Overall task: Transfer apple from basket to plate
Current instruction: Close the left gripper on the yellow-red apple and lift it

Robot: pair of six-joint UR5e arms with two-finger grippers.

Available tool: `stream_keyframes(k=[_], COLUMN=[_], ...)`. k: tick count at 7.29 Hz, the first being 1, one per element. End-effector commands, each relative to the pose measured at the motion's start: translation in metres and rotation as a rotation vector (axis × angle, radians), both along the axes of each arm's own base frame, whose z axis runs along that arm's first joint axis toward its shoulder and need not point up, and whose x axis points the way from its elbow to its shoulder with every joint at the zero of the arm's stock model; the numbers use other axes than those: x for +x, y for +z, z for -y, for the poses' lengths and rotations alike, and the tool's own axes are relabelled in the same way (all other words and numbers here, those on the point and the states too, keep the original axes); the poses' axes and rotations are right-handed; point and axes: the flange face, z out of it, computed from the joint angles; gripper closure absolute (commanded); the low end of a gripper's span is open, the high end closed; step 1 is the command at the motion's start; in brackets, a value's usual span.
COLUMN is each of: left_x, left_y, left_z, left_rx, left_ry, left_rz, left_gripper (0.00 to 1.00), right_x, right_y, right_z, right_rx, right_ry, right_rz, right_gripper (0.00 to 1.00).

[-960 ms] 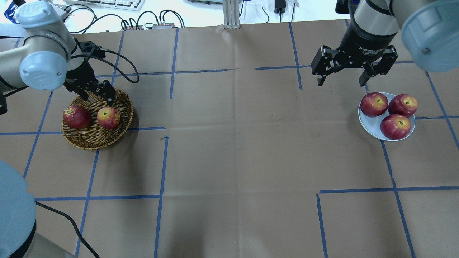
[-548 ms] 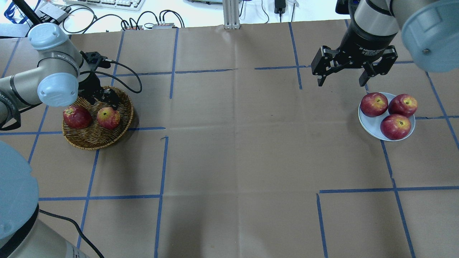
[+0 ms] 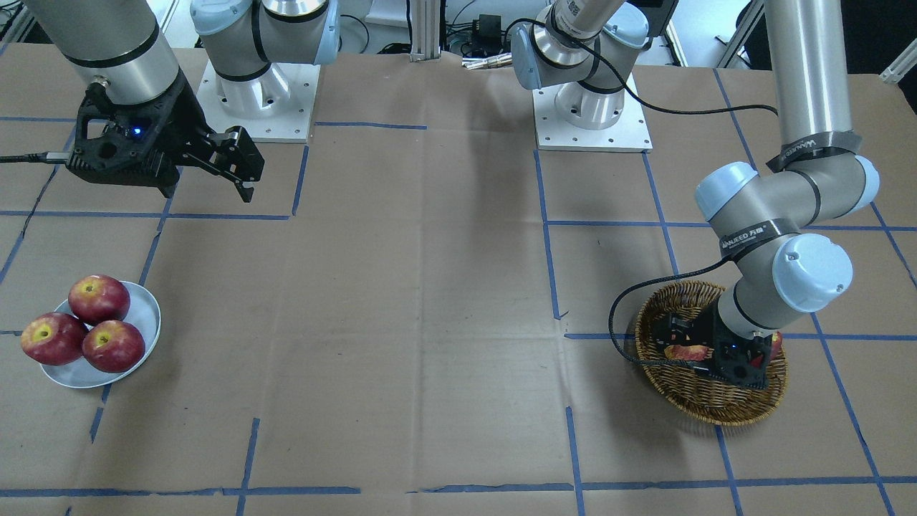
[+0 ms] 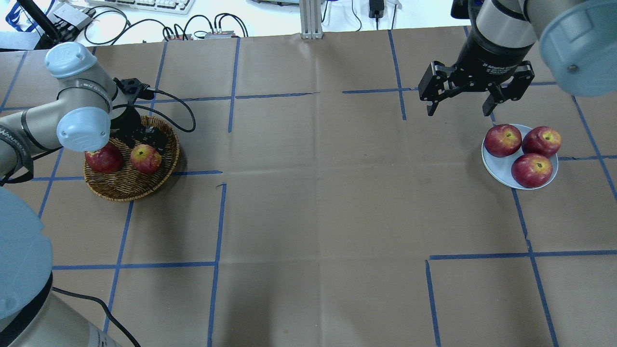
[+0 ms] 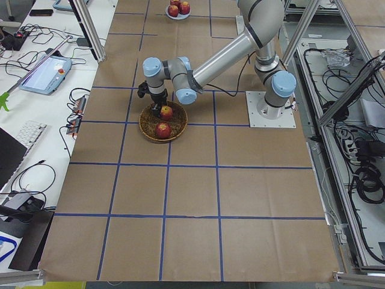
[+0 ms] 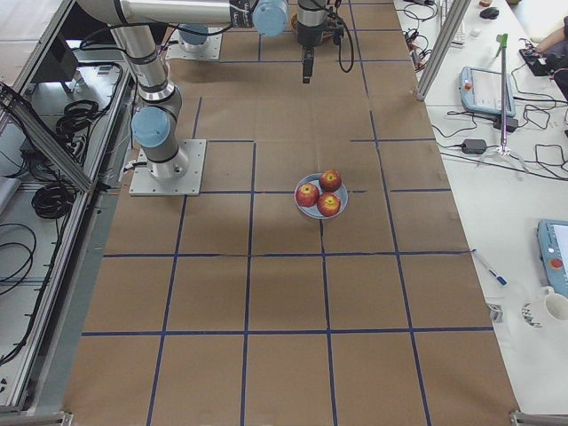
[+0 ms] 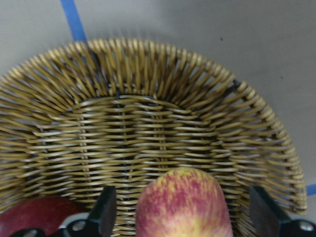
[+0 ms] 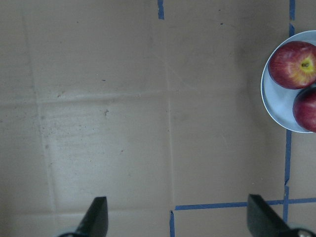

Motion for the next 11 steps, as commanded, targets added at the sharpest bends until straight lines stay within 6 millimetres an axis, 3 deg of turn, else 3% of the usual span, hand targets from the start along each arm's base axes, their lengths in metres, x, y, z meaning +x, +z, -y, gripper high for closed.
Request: stream_keyframes(k=[1, 2, 4, 5, 7, 8, 10, 11], left_x=[0.003, 0.005, 0.005, 0.005, -0.007, -0.028, -0.126, -0.186], left_y=[-0.006, -0.007, -0.007, -0.001, 0.046, 0.070, 0.101, 0.104], left_z=[-0.005, -0.005, -0.006, -0.006, 0.000, -0.002, -0.012, -0.024], left_rx=[0.014, 0.016, 0.018, 0.014, -0.043, -0.061, -0.072, -0.081], left_ry=[0.007, 0.011, 0.011, 0.013, 0.033, 0.068, 0.100, 0.107], left_rz=[0.001, 0.002, 0.004, 0.011, 0.037, 0.035, 0.036, 0.035], left_gripper=[0.09, 0.28, 0.46, 0.48, 0.48, 0.48, 0.47, 0.47], right_x=[0.000, 0.000, 0.000, 0.000, 0.000, 0.000, 0.000, 0.000], right_y=[0.000, 0.000, 0.000, 0.000, 0.000, 0.000, 0.000, -0.001], right_z=[0.000, 0.000, 0.000, 0.000, 0.000, 0.000, 0.000, 0.000], right_rx=[0.001, 0.001, 0.001, 0.001, 0.001, 0.001, 0.001, 0.002], right_ry=[-0.001, -0.001, 0.001, -0.001, 0.001, -0.001, -0.001, -0.001], right_rz=[0.000, 0.000, 0.000, -0.002, -0.002, 0.000, 0.000, -0.001], right_gripper=[0.00, 0.00, 0.00, 0.00, 0.00, 0.00, 0.00, 0.00])
